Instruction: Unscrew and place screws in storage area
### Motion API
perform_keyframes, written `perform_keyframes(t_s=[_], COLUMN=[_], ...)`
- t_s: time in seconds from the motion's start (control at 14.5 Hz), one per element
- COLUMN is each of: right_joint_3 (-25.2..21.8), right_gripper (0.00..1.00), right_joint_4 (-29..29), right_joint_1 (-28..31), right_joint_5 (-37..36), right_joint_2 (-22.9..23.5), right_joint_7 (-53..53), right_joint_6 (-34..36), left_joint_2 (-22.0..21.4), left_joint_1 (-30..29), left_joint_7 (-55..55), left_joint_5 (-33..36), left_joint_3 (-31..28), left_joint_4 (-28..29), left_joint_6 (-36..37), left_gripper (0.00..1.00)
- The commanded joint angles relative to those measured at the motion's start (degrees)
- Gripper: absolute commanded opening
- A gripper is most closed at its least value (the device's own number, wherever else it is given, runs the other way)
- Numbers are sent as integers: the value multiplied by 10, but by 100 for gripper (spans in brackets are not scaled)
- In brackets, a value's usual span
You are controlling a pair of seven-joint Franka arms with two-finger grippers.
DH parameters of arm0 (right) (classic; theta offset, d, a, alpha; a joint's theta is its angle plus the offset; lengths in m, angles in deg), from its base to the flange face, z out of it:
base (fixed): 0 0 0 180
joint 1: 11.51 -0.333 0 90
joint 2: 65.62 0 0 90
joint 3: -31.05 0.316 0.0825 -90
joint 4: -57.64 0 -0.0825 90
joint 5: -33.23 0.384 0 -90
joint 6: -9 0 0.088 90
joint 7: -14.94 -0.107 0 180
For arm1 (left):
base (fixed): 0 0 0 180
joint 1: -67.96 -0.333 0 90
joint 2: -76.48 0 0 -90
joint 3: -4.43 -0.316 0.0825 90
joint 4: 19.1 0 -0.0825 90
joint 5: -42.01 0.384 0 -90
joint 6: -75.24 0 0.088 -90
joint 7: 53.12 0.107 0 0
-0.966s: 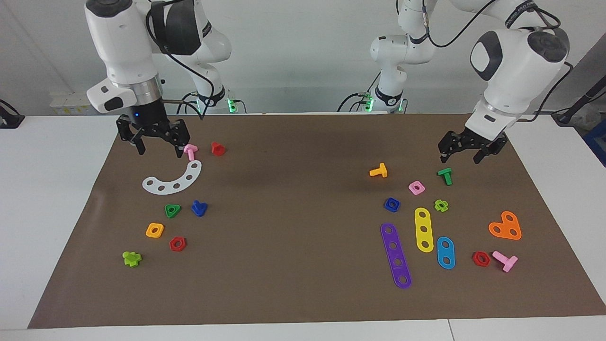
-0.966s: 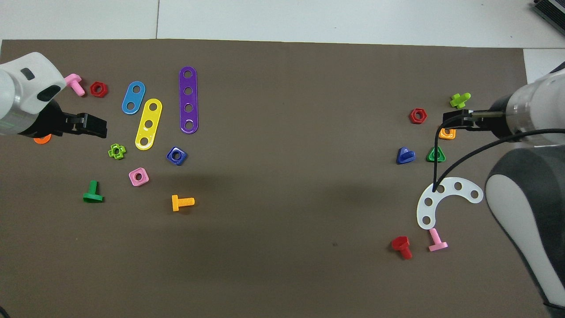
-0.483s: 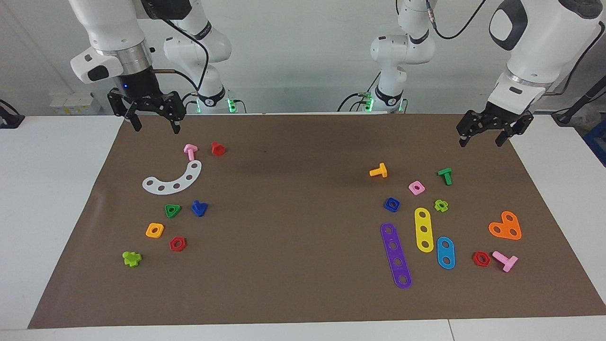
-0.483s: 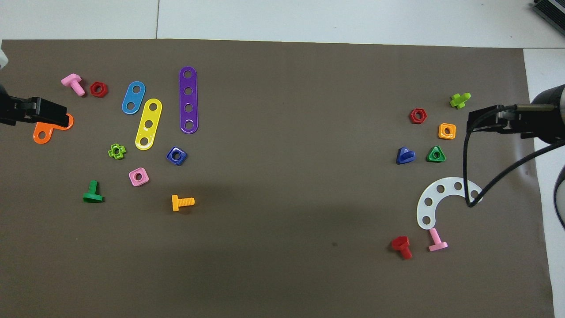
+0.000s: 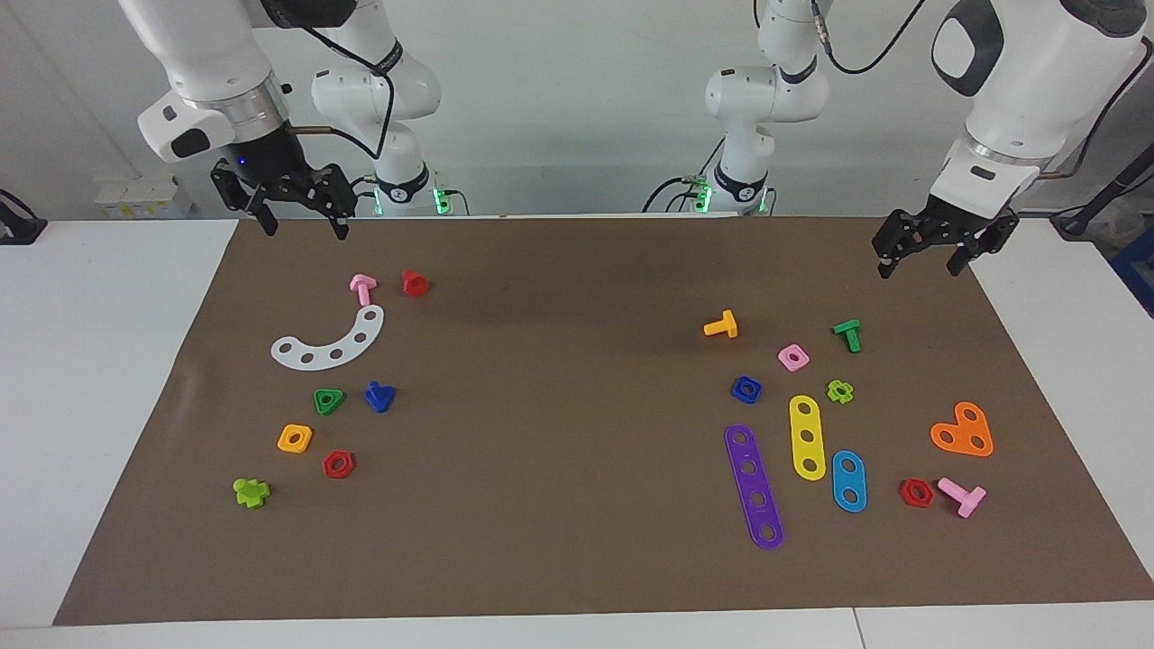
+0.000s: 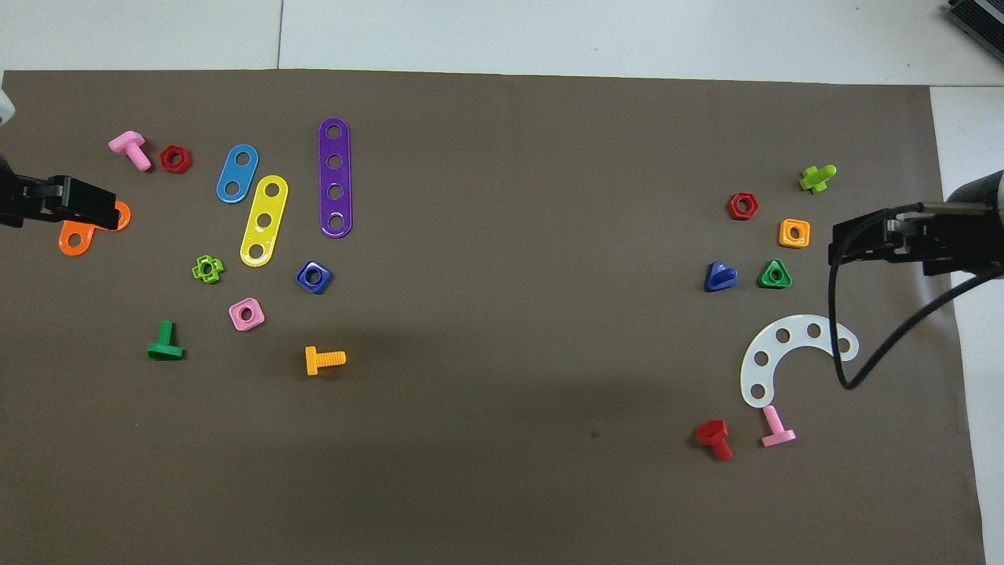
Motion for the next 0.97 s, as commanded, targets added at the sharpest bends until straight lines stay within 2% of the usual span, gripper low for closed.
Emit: perform_keyframes(t_s=[0.0, 0.9], right_joint_3=[4, 4], right_gripper=[100, 100], right_joint_4=[34, 50], right_joint_1=[6, 12], right_joint_5=[6, 8], right_joint_2=[-22, -30], right_joint_7=[10, 26], right_joint_6=[-8, -27], left_joint_2=[-6, -9], left_joint_1=[1, 1], left_joint_7=[-6, -5], left_joint_5=[14, 13], left_joint_3=[2, 1], left_joint_4=[-2, 6], left_joint_6=[5, 2], left_gripper=[100, 100])
